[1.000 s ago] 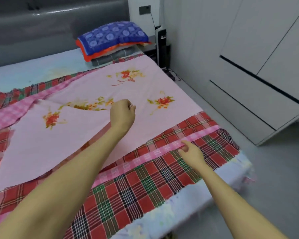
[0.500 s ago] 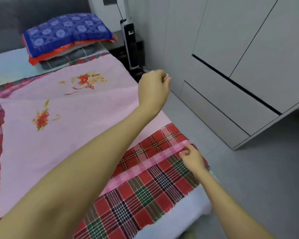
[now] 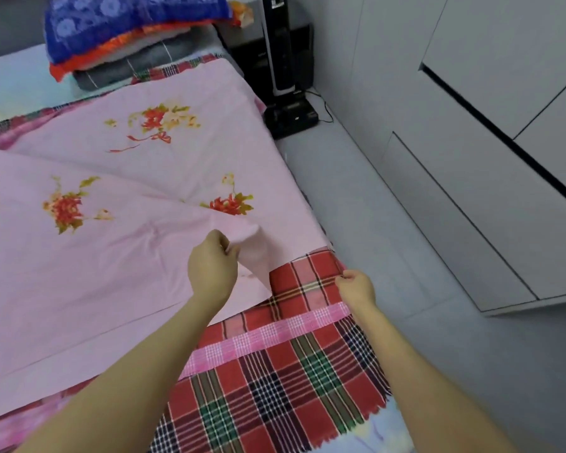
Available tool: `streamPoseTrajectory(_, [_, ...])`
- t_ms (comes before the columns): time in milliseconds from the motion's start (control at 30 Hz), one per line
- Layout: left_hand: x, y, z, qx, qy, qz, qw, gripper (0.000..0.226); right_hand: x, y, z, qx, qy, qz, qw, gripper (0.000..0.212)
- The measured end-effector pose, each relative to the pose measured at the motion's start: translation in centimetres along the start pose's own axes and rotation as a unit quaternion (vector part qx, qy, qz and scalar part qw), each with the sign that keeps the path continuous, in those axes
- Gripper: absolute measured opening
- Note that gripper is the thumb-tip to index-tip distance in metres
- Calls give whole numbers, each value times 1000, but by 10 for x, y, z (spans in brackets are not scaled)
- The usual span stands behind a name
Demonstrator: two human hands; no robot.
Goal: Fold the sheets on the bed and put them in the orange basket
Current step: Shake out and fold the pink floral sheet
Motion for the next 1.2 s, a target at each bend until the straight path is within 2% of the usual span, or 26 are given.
streamPoseTrajectory(200, [35,9,-21,2,-3,15,1000,10,77,16,-19,-205,-14,-5,979,44])
streamPoseTrajectory(300, [47,22,-40,-31,8,24,999,15,115,8,-35,-229,6,-44,972,58])
streamPoseTrajectory(400, [52,37,-53,-93,20,66,993,15,141,-1,-47,-128,27,-83,988,62])
streamPoseTrajectory(500, [56,52,-59,-166,16,122,978,12,168,-8,-57,16,-11,-111,994,59])
streamPoseTrajectory(667, [64,69,-45,-219,-18,159,963,9,195,-5,-61,246,-77,-144,955,47])
streamPoseTrajectory(733, [68,79,-35,-216,-27,169,961,11,197,21,-56,281,-95,-103,950,32])
streamPoseTrajectory(767, [70,86,-30,-218,-30,180,959,12,193,43,-49,261,-126,-53,956,27])
streamPoseTrajectory(833, [73,99,-19,-234,-42,203,950,16,166,97,-33,174,-218,113,954,19])
streamPoseTrajectory(867, [75,106,-12,-246,-55,219,943,18,140,127,-32,123,-239,226,936,15])
streamPoseTrajectory(900, [74,114,1,-258,-73,236,934,19,106,156,-39,64,-239,349,904,9])
streamPoseTrajectory(967, [74,132,20,-271,-109,266,918,19,40,179,-65,-64,-213,565,794,10])
streamPoseTrajectory(1000, [72,143,31,-276,-131,282,909,18,17,170,-86,-132,-183,638,736,14])
streamPoseTrajectory(1033, [67,156,42,-277,-150,302,900,18,7,150,-108,-202,-136,667,704,19])
streamPoseTrajectory(1100, [54,180,62,-277,-177,338,882,18,16,92,-145,-356,-35,651,670,26])
streamPoseTrajectory(1200, [34,209,85,-278,-207,370,862,16,41,34,-163,-508,27,557,656,29])
Point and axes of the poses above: each hand's wrist, its own x-axis towards the middle knuckle, its own z-axis out of the back of the hand, y = z × x, the point moved 6 cm from there along x, towards the middle knuckle, and after that the axes turned 4 degrees about y, right-handed, at the moved point
